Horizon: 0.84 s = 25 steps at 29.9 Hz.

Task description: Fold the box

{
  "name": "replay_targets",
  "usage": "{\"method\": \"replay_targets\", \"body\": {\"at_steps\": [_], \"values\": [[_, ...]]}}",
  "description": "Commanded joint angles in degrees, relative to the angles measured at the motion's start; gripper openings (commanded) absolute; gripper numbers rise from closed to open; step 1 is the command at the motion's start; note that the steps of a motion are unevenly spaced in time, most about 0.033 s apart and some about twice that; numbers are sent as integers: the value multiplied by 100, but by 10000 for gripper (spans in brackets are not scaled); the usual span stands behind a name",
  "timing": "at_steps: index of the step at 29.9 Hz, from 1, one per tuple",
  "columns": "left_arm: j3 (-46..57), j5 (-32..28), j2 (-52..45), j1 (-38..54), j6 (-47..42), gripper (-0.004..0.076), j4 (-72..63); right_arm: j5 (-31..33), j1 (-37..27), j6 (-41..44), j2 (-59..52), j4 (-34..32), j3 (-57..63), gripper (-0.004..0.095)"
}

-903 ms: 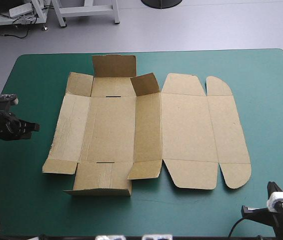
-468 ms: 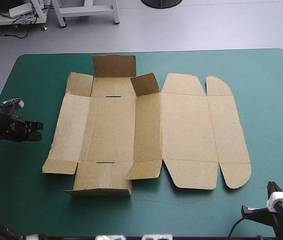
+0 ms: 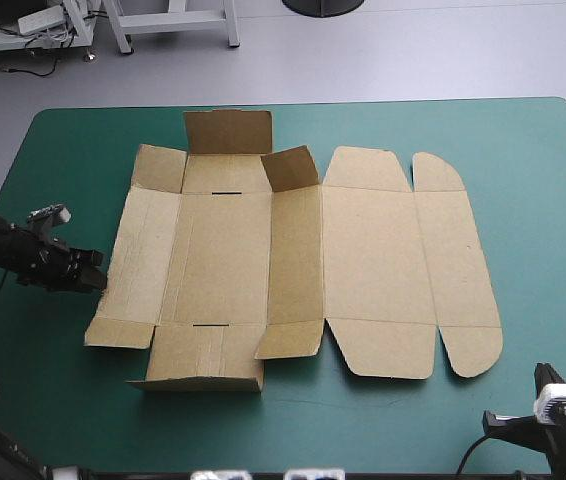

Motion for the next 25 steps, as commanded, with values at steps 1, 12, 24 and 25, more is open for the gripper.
{"method": "replay_targets", "body": {"at_steps": [1, 12, 24, 25], "values": [[-160, 498, -224, -85, 30, 346, -249, -393, -7, -30, 127, 54, -127, -20], [-108, 498, -224, -94, -19, 349, -889, -393, -7, -30, 127, 54, -127, -20], [-97, 498, -158, -94, -119, 349, -676, -393, -7, -30, 127, 54, -127, -20], [-97, 498, -158, -94, -192, 349, -676, -393, -7, -30, 127, 54, -127, -20]]}}
